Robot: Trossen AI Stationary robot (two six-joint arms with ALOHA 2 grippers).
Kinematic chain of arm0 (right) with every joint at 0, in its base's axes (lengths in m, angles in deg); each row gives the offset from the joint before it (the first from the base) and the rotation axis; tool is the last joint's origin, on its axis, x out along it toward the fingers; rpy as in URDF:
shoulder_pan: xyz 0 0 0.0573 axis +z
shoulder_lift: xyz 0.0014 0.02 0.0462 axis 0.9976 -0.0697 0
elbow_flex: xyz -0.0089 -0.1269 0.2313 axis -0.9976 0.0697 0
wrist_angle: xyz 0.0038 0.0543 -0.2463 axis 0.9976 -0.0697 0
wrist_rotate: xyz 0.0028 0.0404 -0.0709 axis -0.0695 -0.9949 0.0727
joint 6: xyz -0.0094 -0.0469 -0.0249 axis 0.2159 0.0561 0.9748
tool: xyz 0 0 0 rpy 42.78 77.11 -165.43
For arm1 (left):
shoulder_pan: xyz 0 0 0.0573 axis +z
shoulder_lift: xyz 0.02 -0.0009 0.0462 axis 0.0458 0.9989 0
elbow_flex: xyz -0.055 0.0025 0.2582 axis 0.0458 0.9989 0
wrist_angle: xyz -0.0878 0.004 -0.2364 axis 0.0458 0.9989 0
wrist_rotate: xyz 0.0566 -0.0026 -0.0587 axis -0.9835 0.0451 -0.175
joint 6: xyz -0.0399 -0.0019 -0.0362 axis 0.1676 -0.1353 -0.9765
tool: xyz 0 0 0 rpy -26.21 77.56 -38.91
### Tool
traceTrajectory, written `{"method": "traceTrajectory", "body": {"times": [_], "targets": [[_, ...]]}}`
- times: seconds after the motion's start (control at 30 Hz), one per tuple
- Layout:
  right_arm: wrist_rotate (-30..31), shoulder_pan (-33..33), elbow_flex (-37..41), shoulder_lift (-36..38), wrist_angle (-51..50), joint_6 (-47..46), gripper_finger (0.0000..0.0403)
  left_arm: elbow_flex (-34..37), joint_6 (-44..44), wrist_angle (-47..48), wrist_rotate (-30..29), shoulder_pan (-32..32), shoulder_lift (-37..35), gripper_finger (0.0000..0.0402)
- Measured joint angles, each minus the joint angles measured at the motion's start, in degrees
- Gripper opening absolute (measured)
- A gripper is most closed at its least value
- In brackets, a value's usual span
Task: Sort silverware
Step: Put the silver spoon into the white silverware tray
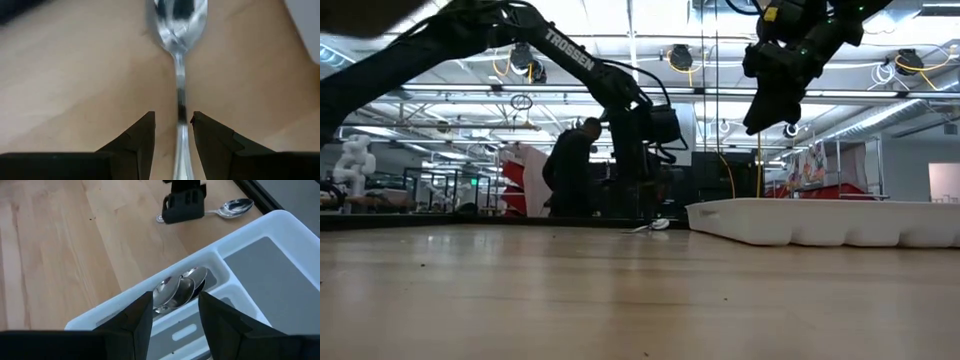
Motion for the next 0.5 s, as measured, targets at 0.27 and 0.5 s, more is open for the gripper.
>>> {"method": "traceTrajectory", "body": {"times": [0.27,0.5], "targets": [[0.0,0.0,0.0,0.0,-0.04,0.58,0.0151,-0.56,0.58,2.08,3.87,1.15,-0.06,0.0106],[0.02,0.01,0.0,0.0,0.13,0.63,0.0151,-0.63,3.47,3.7,3.64,0.53,-0.06,0.004]]}}
